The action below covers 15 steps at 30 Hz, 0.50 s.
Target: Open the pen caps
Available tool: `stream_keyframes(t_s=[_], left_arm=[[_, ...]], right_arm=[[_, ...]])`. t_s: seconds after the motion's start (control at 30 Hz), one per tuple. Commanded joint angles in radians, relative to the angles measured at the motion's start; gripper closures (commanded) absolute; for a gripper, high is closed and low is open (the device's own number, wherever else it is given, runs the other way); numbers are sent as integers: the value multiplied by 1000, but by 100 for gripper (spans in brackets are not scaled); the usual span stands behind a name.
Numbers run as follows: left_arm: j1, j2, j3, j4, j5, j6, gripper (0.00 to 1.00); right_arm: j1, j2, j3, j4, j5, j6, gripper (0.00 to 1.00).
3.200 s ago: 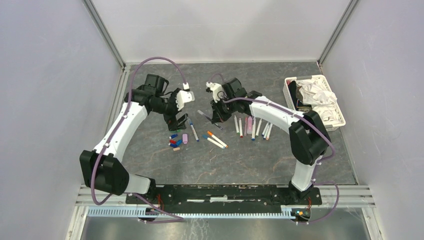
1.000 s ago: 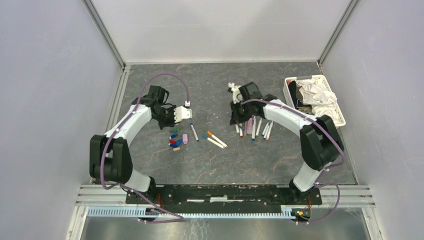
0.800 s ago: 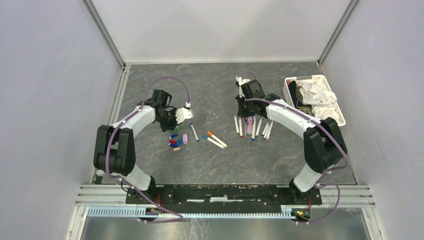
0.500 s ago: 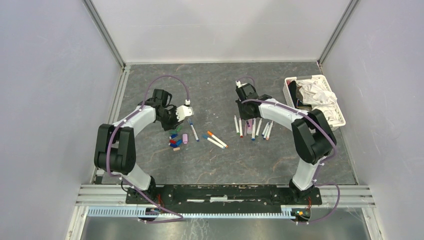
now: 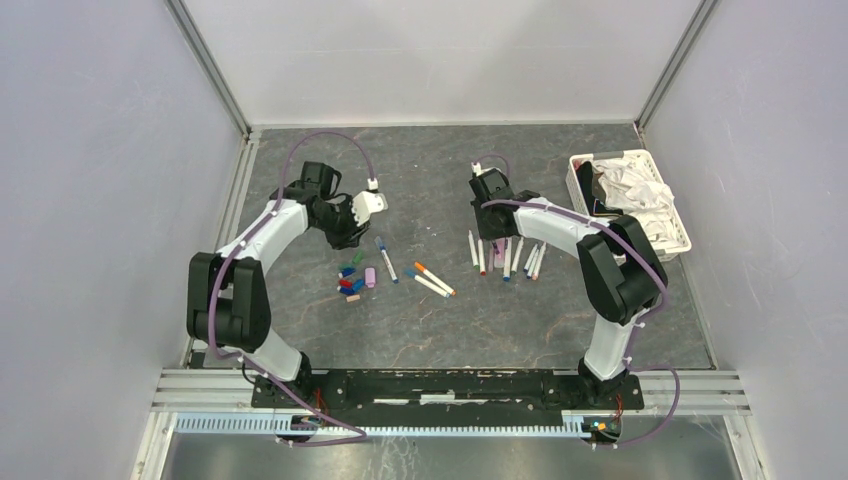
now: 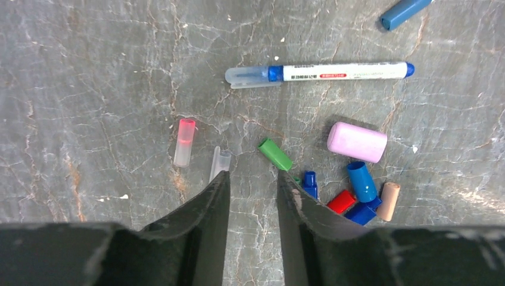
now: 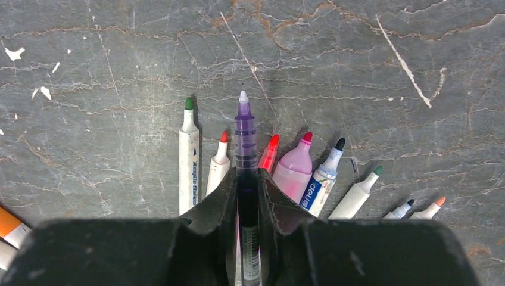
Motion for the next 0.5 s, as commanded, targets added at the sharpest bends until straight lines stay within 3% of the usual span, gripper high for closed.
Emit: stream_keyframes(t_s=[0.0,0.1,0.47], left_arm=[[5,-43,77,-65,62,-91,56],[5,-59,88,-81,73,-99,45],[5,-46,135,-153,45,-155,41]], right_arm=[[8,8,15,23,8,21,79],[7,9,13,24,3,22,77],[12,-40,-15,37,-4,20,75]])
